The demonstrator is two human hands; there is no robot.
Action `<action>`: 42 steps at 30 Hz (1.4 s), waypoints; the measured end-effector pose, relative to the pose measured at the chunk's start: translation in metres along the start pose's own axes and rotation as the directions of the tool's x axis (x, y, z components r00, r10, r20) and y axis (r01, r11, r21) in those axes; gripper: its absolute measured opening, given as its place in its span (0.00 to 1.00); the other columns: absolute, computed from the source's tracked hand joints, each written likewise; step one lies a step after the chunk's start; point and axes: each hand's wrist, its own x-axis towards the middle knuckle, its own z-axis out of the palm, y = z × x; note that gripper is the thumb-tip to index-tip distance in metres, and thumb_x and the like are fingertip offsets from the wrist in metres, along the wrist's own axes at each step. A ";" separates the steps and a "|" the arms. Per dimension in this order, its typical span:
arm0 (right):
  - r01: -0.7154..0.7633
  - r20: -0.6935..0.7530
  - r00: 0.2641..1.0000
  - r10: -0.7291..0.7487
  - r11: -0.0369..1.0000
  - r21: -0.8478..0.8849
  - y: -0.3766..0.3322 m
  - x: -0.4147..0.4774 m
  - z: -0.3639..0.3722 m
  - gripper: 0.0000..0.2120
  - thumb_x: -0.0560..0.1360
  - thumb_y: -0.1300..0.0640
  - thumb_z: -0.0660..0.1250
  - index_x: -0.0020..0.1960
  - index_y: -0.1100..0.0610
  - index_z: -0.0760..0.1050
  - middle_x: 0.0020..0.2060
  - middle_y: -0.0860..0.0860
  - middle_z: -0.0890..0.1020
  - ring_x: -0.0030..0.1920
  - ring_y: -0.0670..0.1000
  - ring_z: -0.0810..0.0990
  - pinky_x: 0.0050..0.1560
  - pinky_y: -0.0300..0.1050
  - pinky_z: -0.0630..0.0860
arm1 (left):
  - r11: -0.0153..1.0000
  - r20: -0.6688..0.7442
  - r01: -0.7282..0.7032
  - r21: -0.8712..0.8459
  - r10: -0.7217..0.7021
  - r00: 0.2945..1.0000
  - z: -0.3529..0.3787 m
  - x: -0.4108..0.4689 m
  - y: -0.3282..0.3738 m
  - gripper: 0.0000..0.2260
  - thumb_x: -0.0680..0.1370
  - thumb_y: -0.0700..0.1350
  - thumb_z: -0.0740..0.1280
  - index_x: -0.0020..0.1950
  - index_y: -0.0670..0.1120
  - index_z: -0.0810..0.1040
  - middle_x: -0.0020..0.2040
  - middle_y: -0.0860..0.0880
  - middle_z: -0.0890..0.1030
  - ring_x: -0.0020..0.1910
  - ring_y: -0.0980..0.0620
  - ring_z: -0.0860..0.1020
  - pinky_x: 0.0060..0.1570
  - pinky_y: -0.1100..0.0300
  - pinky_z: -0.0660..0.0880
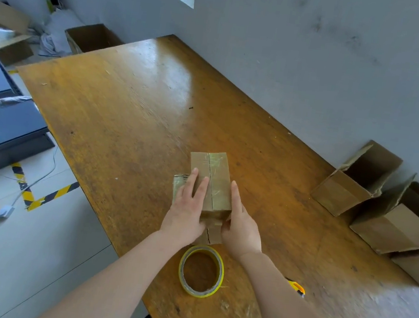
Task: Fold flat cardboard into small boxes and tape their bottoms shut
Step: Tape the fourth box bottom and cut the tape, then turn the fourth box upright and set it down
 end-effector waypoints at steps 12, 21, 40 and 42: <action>0.157 -0.462 0.870 -0.171 0.985 -0.069 -0.032 0.004 -0.021 0.29 0.70 0.65 0.67 0.71 0.54 0.71 0.61 0.53 0.78 0.61 0.58 0.74 0.60 0.56 0.69 | 0.055 0.160 0.177 -0.983 -0.227 0.961 -0.031 0.019 -0.005 0.22 0.81 0.37 0.60 0.70 0.59 0.66 0.69 0.51 0.72 0.64 0.52 0.74 0.57 0.56 0.75; 0.327 -0.261 0.882 -0.392 0.909 -0.259 -0.072 0.006 -0.009 0.28 0.72 0.62 0.69 0.70 0.49 0.71 0.62 0.50 0.77 0.63 0.55 0.72 0.65 0.54 0.67 | 0.165 0.288 0.392 -0.905 -0.441 0.850 -0.034 0.009 -0.025 0.28 0.76 0.69 0.54 0.68 0.55 0.73 0.62 0.48 0.78 0.61 0.47 0.76 0.63 0.47 0.71; -0.533 0.328 0.823 0.463 0.432 0.728 -0.072 0.022 0.006 0.25 0.83 0.43 0.49 0.77 0.52 0.58 0.75 0.53 0.63 0.73 0.56 0.63 0.70 0.54 0.63 | 0.202 0.186 0.413 -0.888 -0.663 0.725 -0.038 0.004 -0.073 0.21 0.83 0.50 0.55 0.76 0.57 0.59 0.72 0.49 0.67 0.65 0.45 0.70 0.61 0.45 0.73; -0.464 0.221 0.856 0.468 0.502 0.730 -0.071 0.024 0.005 0.22 0.82 0.49 0.57 0.75 0.51 0.61 0.72 0.53 0.68 0.69 0.55 0.68 0.62 0.48 0.67 | 0.056 0.272 0.393 -0.918 -0.631 0.726 -0.038 0.000 -0.076 0.20 0.84 0.48 0.55 0.76 0.57 0.59 0.70 0.50 0.68 0.60 0.47 0.73 0.50 0.51 0.77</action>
